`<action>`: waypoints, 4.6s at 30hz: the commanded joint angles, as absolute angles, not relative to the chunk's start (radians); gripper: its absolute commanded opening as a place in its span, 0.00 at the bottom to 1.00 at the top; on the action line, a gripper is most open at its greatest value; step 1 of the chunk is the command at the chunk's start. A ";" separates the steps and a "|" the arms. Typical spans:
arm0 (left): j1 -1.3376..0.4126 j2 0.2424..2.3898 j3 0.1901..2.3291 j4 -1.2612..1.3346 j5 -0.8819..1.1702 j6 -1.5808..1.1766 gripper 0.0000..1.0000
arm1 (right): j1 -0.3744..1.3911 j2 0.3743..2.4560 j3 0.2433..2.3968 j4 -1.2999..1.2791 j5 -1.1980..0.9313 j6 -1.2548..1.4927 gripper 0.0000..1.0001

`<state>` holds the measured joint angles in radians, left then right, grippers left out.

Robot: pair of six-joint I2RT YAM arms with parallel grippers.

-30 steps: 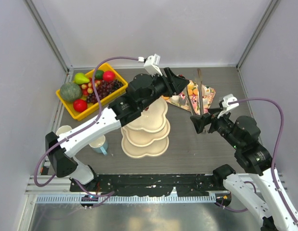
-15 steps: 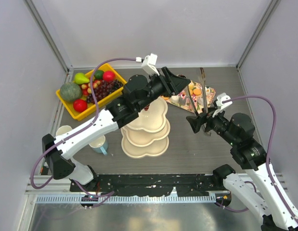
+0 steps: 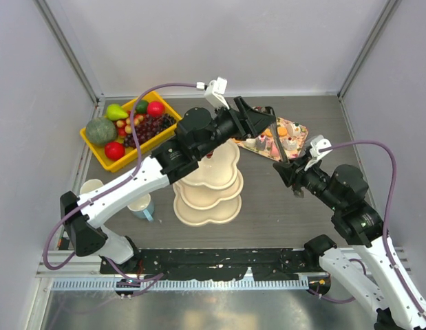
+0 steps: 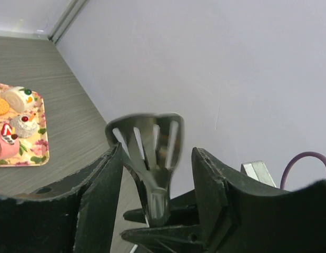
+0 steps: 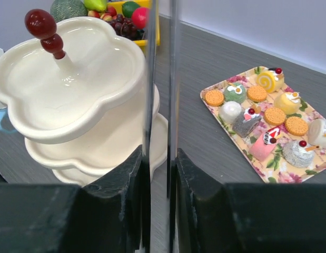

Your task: Serve the afternoon tea

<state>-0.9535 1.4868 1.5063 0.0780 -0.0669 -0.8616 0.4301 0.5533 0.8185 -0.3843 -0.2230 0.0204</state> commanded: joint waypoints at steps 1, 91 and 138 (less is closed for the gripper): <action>-0.951 1.451 1.502 0.068 -0.074 -0.850 0.69 | 0.425 0.528 0.828 -0.307 -0.199 0.029 0.22; -0.925 1.480 1.388 0.195 -0.241 -1.213 0.00 | 0.549 0.706 1.005 -0.460 -0.187 0.055 0.40; -0.775 1.293 1.367 0.052 -0.166 -0.964 0.92 | 0.551 0.765 1.204 -0.764 -0.108 -0.081 0.21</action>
<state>-0.8391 1.4349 1.3750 0.0658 -0.1848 -1.0767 0.5461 0.7471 1.1309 -0.7212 -0.1318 -0.0372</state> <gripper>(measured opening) 0.894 0.294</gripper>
